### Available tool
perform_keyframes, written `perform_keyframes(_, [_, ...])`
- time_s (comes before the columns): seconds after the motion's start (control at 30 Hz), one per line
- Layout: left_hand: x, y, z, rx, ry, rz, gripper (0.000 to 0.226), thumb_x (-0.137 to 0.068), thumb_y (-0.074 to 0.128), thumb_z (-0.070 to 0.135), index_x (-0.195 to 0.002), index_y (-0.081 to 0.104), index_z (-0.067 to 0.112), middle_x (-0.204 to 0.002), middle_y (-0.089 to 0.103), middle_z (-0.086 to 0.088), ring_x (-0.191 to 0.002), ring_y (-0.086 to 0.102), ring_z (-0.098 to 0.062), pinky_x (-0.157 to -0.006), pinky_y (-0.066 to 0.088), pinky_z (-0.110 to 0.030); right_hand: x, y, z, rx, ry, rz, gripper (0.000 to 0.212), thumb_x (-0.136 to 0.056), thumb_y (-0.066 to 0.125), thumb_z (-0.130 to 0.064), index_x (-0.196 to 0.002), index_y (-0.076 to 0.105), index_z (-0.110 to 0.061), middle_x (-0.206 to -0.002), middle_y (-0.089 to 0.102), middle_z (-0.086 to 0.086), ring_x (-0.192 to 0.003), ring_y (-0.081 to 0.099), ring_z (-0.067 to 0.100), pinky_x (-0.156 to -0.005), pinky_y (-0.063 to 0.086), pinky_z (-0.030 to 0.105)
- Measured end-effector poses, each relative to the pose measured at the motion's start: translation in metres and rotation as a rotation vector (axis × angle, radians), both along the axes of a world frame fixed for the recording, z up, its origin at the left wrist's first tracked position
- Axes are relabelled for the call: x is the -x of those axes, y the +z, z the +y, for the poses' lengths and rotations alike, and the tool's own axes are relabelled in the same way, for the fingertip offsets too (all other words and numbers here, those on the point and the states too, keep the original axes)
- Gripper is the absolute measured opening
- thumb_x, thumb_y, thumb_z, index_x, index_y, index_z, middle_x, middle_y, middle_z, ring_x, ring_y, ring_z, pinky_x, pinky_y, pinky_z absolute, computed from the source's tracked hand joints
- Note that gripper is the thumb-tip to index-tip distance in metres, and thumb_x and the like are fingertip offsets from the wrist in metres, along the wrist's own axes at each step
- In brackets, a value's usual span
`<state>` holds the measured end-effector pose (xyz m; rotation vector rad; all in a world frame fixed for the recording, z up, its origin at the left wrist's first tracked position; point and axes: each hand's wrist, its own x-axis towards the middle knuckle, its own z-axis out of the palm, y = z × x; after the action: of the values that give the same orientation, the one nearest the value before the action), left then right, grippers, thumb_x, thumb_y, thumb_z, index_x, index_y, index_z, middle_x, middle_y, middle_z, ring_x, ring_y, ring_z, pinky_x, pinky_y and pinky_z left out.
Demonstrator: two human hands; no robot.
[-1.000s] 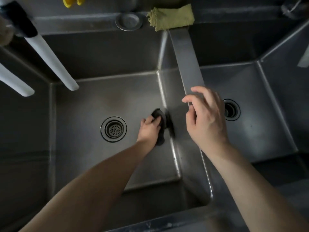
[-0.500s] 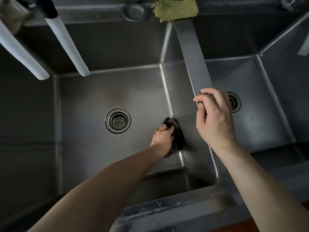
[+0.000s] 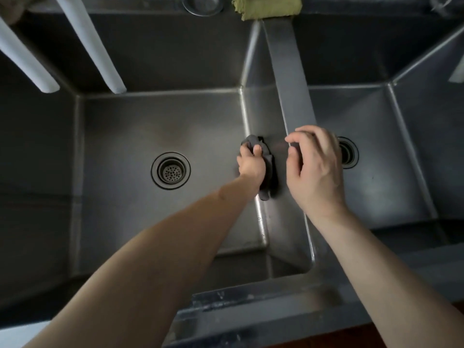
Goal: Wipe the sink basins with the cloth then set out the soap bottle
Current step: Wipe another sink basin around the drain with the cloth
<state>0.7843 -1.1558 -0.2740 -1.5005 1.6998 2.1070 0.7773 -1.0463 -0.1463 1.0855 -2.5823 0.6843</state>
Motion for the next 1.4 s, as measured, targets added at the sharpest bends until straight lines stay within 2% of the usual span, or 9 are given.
perform_keyframes(0.23, [-0.040, -0.009, 0.029, 0.135, -0.258, -0.130, 0.037, -0.106, 0.035, 0.031, -0.141, 0.035, 0.018, -0.138, 0.045, -0.021, -0.124, 0.050, -0.041, -0.110, 0.035, -0.049, -0.002, 0.002, 0.001, -0.001, 0.010, -0.006, 0.018, -0.093, 0.055, -0.006, -0.105, 0.068, -0.010, -0.118, 0.062, 0.009, -0.108, 0.057, 0.032, -0.096, 0.045, 0.044])
perform_keyframes(0.4, [-0.092, -0.004, 0.062, -0.043, -0.411, -0.293, 0.033, -0.106, 0.035, 0.033, -0.134, 0.038, 0.016, -0.128, 0.056, -0.019, -0.118, 0.055, -0.037, -0.105, 0.041, -0.046, -0.001, 0.002, 0.002, -0.015, 0.013, -0.008, 0.018, -0.093, 0.055, -0.007, -0.105, 0.068, -0.011, -0.118, 0.061, 0.008, -0.106, 0.056, 0.034, -0.093, 0.046, 0.046])
perform_keyframes(0.57, [-0.071, 0.006, 0.043, -0.072, -0.197, -0.182, 0.025, -0.106, 0.038, 0.030, -0.124, 0.045, 0.013, -0.117, 0.060, -0.017, -0.110, 0.059, -0.034, -0.099, 0.047, -0.044, 0.000, 0.000, 0.002, -0.003, 0.020, -0.001, 0.018, -0.092, 0.056, -0.006, -0.105, 0.068, -0.011, -0.117, 0.062, 0.008, -0.105, 0.057, 0.034, -0.093, 0.046, 0.047])
perform_keyframes(0.7, [-0.015, -0.015, 0.006, -0.070, -0.004, -0.034, 0.022, -0.098, 0.040, 0.039, -0.113, 0.045, 0.023, -0.113, 0.063, -0.019, -0.103, 0.064, -0.040, -0.095, 0.051, -0.060, 0.000, -0.001, 0.003, 0.016, 0.021, -0.008, 0.018, -0.093, 0.055, -0.007, -0.105, 0.068, -0.011, -0.116, 0.062, 0.008, -0.104, 0.056, 0.033, -0.093, 0.047, 0.047])
perform_keyframes(0.8, [0.027, -0.020, -0.023, -0.007, 0.030, 0.008, 0.021, -0.086, 0.035, 0.050, -0.099, 0.044, 0.036, -0.118, 0.061, -0.018, -0.105, 0.062, -0.042, -0.096, 0.047, -0.064, 0.000, -0.002, 0.003, 0.016, 0.025, 0.000, 0.018, -0.094, 0.055, -0.008, -0.106, 0.068, -0.011, -0.115, 0.062, 0.008, -0.104, 0.057, 0.033, -0.094, 0.047, 0.047])
perform_keyframes(0.93, [0.008, 0.021, -0.007, 0.037, 0.006, 0.025, 0.027, -0.101, 0.032, 0.042, -0.118, 0.042, 0.024, -0.134, 0.049, -0.018, -0.117, 0.053, -0.041, -0.107, 0.037, -0.060, 0.001, -0.004, 0.002, 0.043, 0.020, -0.020, 0.018, -0.094, 0.055, -0.007, -0.107, 0.068, -0.010, -0.114, 0.063, 0.009, -0.106, 0.057, 0.032, -0.095, 0.047, 0.048])
perform_keyframes(1.17, [-0.043, 0.019, 0.031, 0.041, -0.230, -0.022, 0.040, -0.102, 0.038, 0.042, -0.137, 0.034, 0.022, -0.133, 0.049, -0.021, -0.119, 0.053, -0.041, -0.109, 0.037, -0.055, 0.004, -0.004, 0.001, 0.076, 0.043, -0.030, 0.020, -0.095, 0.051, -0.003, -0.106, 0.067, -0.009, -0.111, 0.065, 0.008, -0.107, 0.059, 0.033, -0.096, 0.047, 0.048])
perform_keyframes(1.27, [-0.071, 0.013, 0.051, 0.091, -0.343, -0.071, 0.048, -0.106, 0.041, 0.028, -0.150, 0.026, 0.018, -0.143, 0.041, -0.019, -0.129, 0.046, -0.039, -0.113, 0.031, -0.043, 0.003, -0.005, 0.002, 0.070, 0.043, -0.032, 0.022, -0.092, 0.051, -0.002, -0.106, 0.067, -0.009, -0.113, 0.064, 0.009, -0.108, 0.058, 0.033, -0.096, 0.047, 0.050])
perform_keyframes(1.4, [-0.095, -0.003, 0.059, 0.125, -0.546, -0.091, 0.056, -0.104, 0.045, 0.029, -0.152, 0.018, 0.016, -0.148, 0.030, -0.017, -0.134, 0.040, -0.039, -0.114, 0.028, -0.042, 0.002, -0.005, 0.002, 0.063, 0.035, -0.030, 0.023, -0.090, 0.051, -0.001, -0.105, 0.068, -0.008, -0.113, 0.064, 0.009, -0.106, 0.057, 0.032, -0.095, 0.048, 0.048])
